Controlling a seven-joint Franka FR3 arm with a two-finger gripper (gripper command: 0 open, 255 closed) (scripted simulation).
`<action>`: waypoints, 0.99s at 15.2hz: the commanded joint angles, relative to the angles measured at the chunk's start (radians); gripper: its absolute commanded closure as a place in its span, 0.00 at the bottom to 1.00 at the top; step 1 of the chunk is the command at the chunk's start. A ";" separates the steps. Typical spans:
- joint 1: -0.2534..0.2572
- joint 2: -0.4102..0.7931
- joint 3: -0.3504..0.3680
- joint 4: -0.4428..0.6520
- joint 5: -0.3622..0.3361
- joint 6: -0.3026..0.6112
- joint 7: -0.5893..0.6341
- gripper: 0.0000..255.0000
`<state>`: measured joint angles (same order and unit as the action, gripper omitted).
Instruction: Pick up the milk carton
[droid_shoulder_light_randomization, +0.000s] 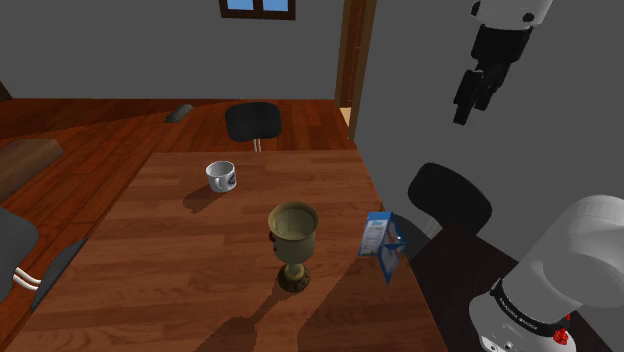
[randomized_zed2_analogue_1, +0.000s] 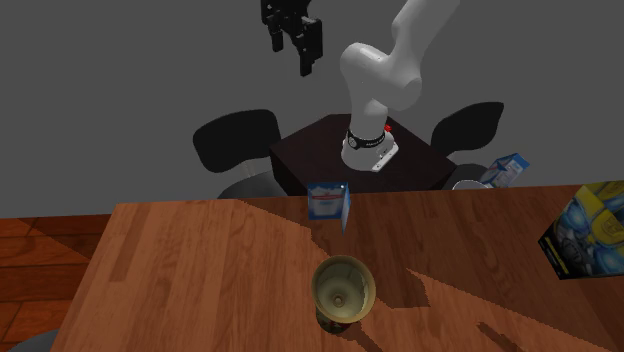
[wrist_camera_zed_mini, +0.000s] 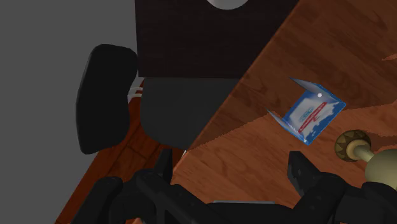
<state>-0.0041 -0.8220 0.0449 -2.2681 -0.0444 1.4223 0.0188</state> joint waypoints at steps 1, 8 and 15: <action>0.000 0.000 0.000 0.000 0.000 0.000 0.000 0.00; 0.000 -0.060 0.101 -0.232 0.106 0.184 0.191 0.00; 0.016 -0.034 0.230 -0.403 0.228 0.404 0.378 0.00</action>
<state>0.0113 -0.8610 0.2594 -2.6438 0.1677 1.7881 0.3726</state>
